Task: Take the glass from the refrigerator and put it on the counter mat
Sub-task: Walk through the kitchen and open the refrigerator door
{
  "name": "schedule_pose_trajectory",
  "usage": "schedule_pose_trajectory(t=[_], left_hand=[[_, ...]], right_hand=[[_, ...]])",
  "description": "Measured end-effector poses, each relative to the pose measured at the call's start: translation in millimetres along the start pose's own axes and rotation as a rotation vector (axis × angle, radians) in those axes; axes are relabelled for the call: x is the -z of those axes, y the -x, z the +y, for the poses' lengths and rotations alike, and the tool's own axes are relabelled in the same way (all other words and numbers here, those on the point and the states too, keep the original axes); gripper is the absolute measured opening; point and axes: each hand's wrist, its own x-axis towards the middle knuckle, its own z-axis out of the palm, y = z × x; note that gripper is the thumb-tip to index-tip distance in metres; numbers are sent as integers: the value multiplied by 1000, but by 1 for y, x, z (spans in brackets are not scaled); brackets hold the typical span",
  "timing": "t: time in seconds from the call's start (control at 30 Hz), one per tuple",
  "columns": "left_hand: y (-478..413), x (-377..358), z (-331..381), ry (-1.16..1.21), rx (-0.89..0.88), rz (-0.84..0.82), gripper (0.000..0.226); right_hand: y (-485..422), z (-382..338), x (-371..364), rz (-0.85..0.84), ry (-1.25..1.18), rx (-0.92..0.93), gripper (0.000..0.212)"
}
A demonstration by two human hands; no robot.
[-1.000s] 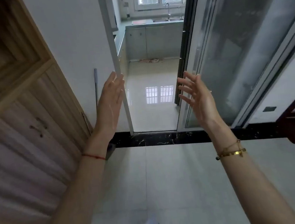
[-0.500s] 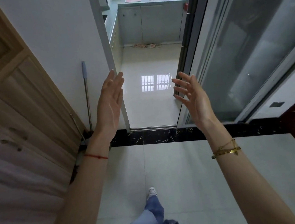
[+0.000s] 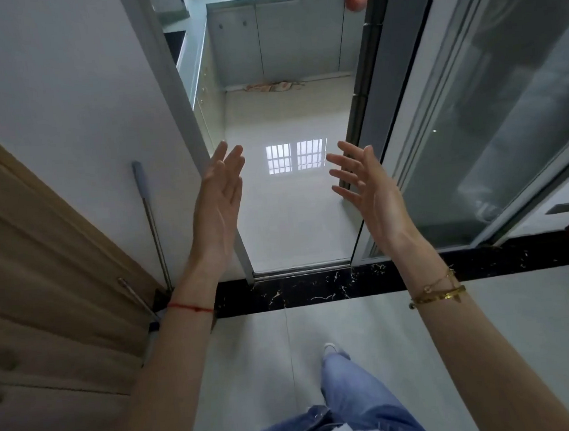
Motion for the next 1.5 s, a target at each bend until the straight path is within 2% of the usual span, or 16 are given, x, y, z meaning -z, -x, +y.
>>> schedule_pose_trajectory(t=[0.07,0.5,0.77,1.03,1.5], left_hand=[[-30,1,-7,-23,0,-20,56],[-283,-19,-41,-34,-9,11,47],[-418,-22,-55,-44,-4,29,55],[-548,-8,-86,-50,-4,34,59],[-843,25,-126,-46,41,0,65]], right_hand=[[-31,7,1,-5,-3,-9,52],[-289,14,14,-87,-11,-15,54],[-432,18,10,-118,-22,-48,50],[-564,49,4,-134,-17,-39,52],[-859,87,-34,-109,-52,-43,61]])
